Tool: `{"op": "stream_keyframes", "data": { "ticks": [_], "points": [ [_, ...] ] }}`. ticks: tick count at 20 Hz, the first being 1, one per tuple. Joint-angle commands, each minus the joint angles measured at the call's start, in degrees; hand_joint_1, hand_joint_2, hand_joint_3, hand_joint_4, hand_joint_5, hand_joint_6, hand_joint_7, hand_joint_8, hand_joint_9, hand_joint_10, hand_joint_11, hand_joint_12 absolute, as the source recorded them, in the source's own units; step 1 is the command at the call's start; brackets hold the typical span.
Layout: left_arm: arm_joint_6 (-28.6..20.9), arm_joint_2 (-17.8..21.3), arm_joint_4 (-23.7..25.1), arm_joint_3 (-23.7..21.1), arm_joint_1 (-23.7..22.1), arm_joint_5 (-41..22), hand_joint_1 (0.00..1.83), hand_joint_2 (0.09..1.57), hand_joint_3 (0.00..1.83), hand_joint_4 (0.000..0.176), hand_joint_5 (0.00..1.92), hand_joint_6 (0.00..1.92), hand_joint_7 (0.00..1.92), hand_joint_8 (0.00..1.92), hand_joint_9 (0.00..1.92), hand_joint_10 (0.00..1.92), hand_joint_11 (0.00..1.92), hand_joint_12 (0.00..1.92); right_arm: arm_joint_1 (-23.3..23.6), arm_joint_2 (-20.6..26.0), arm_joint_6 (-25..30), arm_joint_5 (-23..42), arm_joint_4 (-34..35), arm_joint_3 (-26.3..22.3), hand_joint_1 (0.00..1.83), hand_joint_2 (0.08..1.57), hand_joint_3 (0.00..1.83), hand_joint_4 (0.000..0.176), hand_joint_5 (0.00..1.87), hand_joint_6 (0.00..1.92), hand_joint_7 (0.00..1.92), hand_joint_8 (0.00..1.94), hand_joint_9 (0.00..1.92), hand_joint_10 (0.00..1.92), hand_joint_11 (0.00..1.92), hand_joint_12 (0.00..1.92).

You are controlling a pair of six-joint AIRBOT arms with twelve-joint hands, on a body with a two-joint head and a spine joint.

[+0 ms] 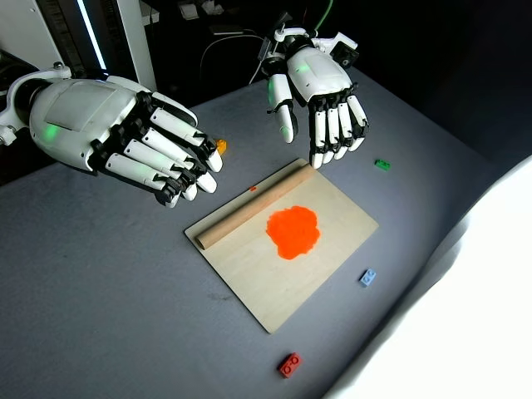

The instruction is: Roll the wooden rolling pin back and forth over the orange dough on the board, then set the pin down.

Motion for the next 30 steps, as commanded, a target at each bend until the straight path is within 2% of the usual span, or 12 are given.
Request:
{"op": "stream_keyframes", "data": {
  "ticks": [1,2,6,8,11,14,16,19,23,25,30],
  "points": [
    [-0.1,-0.1,3.9,0.1,-0.2,-6.1,0.00,1.26,0.04,0.000,0.01,0.00,0.04,0.00,0.03,0.00,0.00,0.18,0.3,0.0,-0.1,6.4,-4.0,-0.2,0.00,1.34,0.08,0.000,0.03,0.02,0.01,0.01,0.00,0.00,0.00,0.00],
    [-0.2,-0.3,3.9,0.1,-0.1,-6.1,0.00,1.26,0.03,0.000,0.01,0.00,0.06,0.01,0.03,0.00,0.00,0.17,0.1,-0.2,-0.2,6.7,-4.0,-0.2,0.00,1.30,0.06,0.000,0.04,0.02,0.00,0.00,0.00,0.00,0.00,0.00],
    [-0.1,-0.9,3.9,0.1,0.5,-6.3,0.00,1.30,0.04,0.000,0.03,0.01,0.06,0.01,0.05,0.01,0.00,0.14,-0.4,-1.3,-0.8,8.1,-3.8,-0.3,0.00,1.34,0.07,0.000,0.07,0.03,0.01,0.01,0.00,0.00,0.00,0.00],
    [-0.1,-1.5,3.8,0.1,1.4,-6.6,0.00,1.35,0.05,0.000,0.02,0.00,0.05,0.00,0.03,0.00,0.00,0.10,-0.8,-1.7,-1.1,7.6,-1.6,-0.7,0.00,1.48,0.13,0.000,0.07,0.03,0.02,0.01,0.00,0.00,0.00,0.00],
    [-0.7,-2.9,3.7,0.4,3.0,-8.0,0.00,1.37,0.04,0.000,0.00,0.00,0.04,0.00,0.03,0.00,0.00,0.14,-1.3,-2.8,-2.6,7.1,-0.3,-0.6,0.00,1.49,0.12,0.000,0.01,0.01,0.00,0.00,0.00,0.00,0.00,0.00],
    [-3.6,-5.0,4.2,1.1,5.6,-14.3,0.00,1.37,0.03,0.000,0.00,0.00,0.03,0.00,0.00,0.00,0.00,0.11,-1.0,-5.9,-4.2,6.8,4.1,-0.3,0.00,1.47,0.11,0.000,0.03,0.01,0.00,0.00,0.00,0.00,0.00,0.00],
    [-3.7,-6.3,4.7,1.6,7.0,-15.3,0.00,1.39,0.03,0.000,0.00,0.00,0.00,0.00,0.00,0.00,0.00,0.06,-0.4,-7.5,-4.5,6.9,4.6,0.5,0.00,1.47,0.11,0.000,0.02,0.01,0.00,0.00,0.00,0.00,0.00,0.00],
    [-3.4,-8.9,5.5,2.5,9.1,-16.2,0.00,1.40,0.02,0.000,0.01,0.00,0.01,0.00,0.00,0.00,0.00,0.04,0.6,-10.4,-5.8,7.5,9.2,1.1,0.00,1.49,0.11,0.000,0.00,0.00,0.00,0.00,0.00,0.00,0.00,0.00],
    [-1.2,-12.2,5.6,3.8,9.9,-17.0,0.00,1.41,0.02,0.000,0.00,0.00,0.00,0.00,0.00,0.00,0.00,0.07,0.4,-14.9,-7.8,10.2,9.3,3.5,0.00,1.48,0.10,0.000,0.01,0.00,0.00,0.00,0.00,0.00,0.00,0.00],
    [-1.1,-14.0,5.6,5.2,10.2,-17.5,0.00,1.41,0.01,0.000,0.00,0.00,0.00,0.00,0.00,0.00,0.00,0.01,0.4,-16.9,-8.0,10.3,9.3,4.9,0.00,1.48,0.10,0.000,0.00,0.00,0.00,0.00,0.00,0.00,0.00,0.00],
    [-1.6,-16.4,5.6,7.7,11.3,-19.6,0.00,1.38,0.00,0.000,0.00,0.00,0.00,0.00,0.00,0.00,0.01,0.01,0.6,-20.9,-8.9,9.6,9.2,7.8,0.00,1.46,0.09,0.000,0.00,0.00,0.00,0.00,0.00,0.00,0.00,0.00]
  ]
}}
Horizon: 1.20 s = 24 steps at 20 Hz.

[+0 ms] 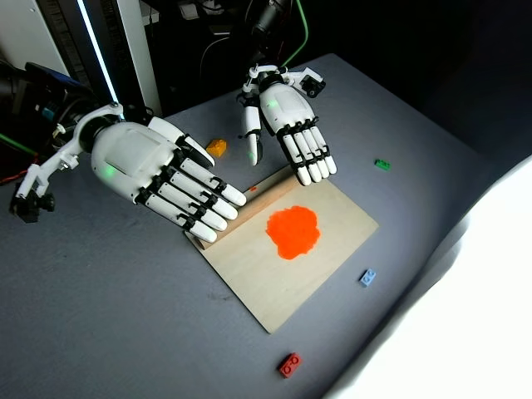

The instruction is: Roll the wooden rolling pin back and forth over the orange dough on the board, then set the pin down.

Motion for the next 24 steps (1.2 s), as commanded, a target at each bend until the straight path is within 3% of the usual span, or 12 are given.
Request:
{"op": "stream_keyframes", "data": {
  "ticks": [1,13,24],
  "points": [
    [-0.7,-0.3,3.3,0.4,0.4,-6.5,0.00,1.38,0.00,0.000,0.00,0.00,0.00,0.00,0.00,0.00,0.03,0.01,0.9,-0.5,-0.3,4.4,-5.2,0.5,0.00,1.47,0.09,0.000,0.00,0.00,0.00,0.00,0.00,0.00,0.00,0.00],
    [-8.0,-4.3,7.8,6.0,3.1,-6.8,0.00,1.39,0.00,0.000,0.02,0.01,0.04,0.01,0.04,0.01,0.04,0.04,-1.3,-9.3,-0.2,3.6,-9.7,10.9,0.00,1.46,0.07,0.000,0.05,0.02,0.03,0.01,0.00,0.00,0.00,0.00],
    [-6.6,-7.0,8.2,8.5,3.2,-6.7,0.00,1.38,0.00,0.000,0.02,0.00,0.04,0.00,0.03,0.00,0.00,0.14,0.4,-14.7,1.7,2.5,-5.3,17.0,0.00,1.47,0.06,0.000,0.08,0.03,0.07,0.02,0.00,0.00,0.00,0.00]
  ]
}}
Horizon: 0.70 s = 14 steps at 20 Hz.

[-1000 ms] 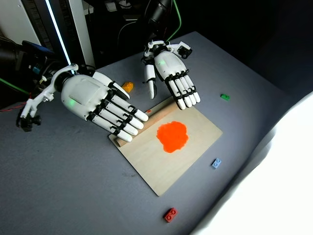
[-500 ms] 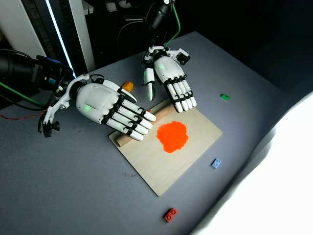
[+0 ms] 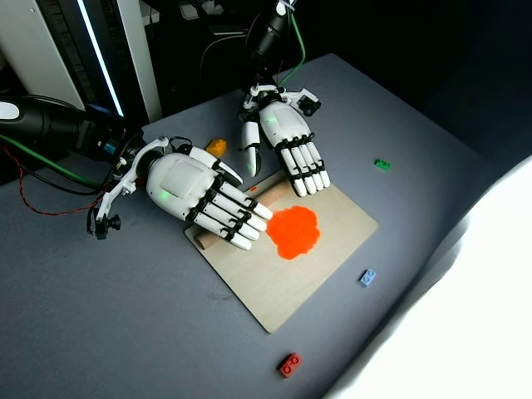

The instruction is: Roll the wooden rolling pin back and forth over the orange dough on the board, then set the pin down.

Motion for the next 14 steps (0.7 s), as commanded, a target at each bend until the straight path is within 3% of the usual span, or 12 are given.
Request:
{"op": "stream_keyframes", "data": {
  "ticks": [1,14],
  "points": [
    [0.2,-0.2,3.5,0.3,0.0,-5.7,0.00,1.38,0.00,0.000,0.03,0.00,0.04,0.00,0.03,0.00,0.00,0.14,0.5,-0.1,0.3,4.4,-4.2,0.2,0.00,1.47,0.06,0.000,0.07,0.02,0.07,0.02,0.01,0.01,0.00,0.00],
    [1.0,-1.8,2.0,2.3,-3.0,-3.0,0.00,1.38,0.00,0.000,0.03,0.00,0.07,0.00,0.05,0.00,0.00,0.15,1.1,-3.3,0.7,3.3,-4.1,4.6,0.00,1.47,0.05,0.000,0.09,0.03,0.08,0.01,0.01,0.00,0.00,0.00]
  ]
}}
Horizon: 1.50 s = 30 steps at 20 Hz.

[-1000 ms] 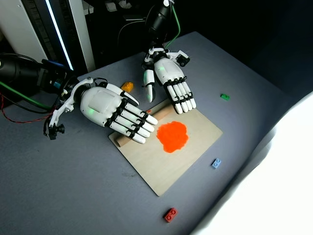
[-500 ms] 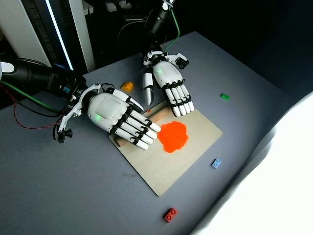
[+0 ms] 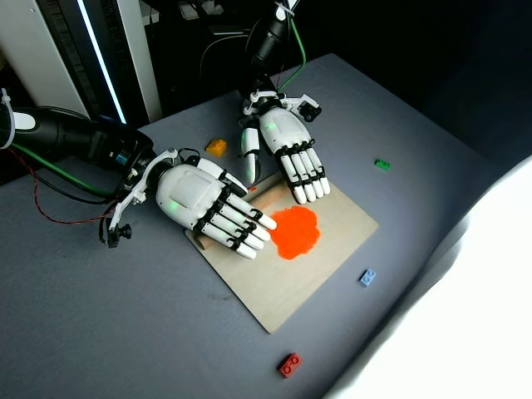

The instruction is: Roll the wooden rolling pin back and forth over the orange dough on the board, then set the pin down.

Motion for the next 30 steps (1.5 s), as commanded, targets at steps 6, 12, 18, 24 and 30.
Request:
{"op": "stream_keyframes", "data": {
  "ticks": [6,12,18,24,30],
  "points": [
    [-0.6,-0.2,2.2,1.8,0.6,-5.2,0.00,1.36,0.00,0.000,0.00,0.00,0.05,0.00,0.05,0.00,0.00,0.26,0.6,-1.6,0.1,4.2,-4.4,2.3,0.00,1.48,0.04,0.000,0.06,0.01,0.07,0.00,0.00,0.00,0.00,0.00],
    [-1.3,-0.2,1.7,3.0,0.5,-4.5,0.00,1.36,0.00,0.000,0.02,0.00,0.08,0.00,0.07,0.00,0.00,0.33,1.1,-2.7,0.1,4.3,-4.0,3.6,0.00,1.48,0.04,0.000,0.07,0.01,0.09,0.01,0.02,0.01,0.00,0.00],
    [-1.6,-0.5,1.7,3.6,-0.3,-4.1,0.00,1.36,0.00,0.000,0.02,0.00,0.07,0.00,0.06,0.00,0.00,0.27,1.8,-3.0,-0.9,4.4,-1.8,4.1,0.00,1.48,0.03,0.000,0.07,0.01,0.08,0.01,0.01,0.00,0.00,0.00],
    [-1.5,-1.0,1.7,4.3,-1.2,-3.8,0.00,1.37,0.00,0.000,0.00,0.00,0.06,0.00,0.05,0.00,0.00,0.26,2.4,-3.3,-1.9,4.7,-0.9,4.7,0.00,1.48,0.03,0.000,0.08,0.02,0.09,0.01,0.03,0.01,0.00,0.00],
    [-1.5,-1.2,1.5,5.1,-1.9,-3.2,0.00,1.35,0.00,0.000,0.00,0.00,0.05,0.00,0.05,0.00,0.00,0.23,2.7,-3.3,-1.9,4.5,-0.8,5.1,0.00,1.47,0.02,0.000,0.07,0.01,0.08,0.00,0.02,0.00,0.00,0.00]
  ]
}}
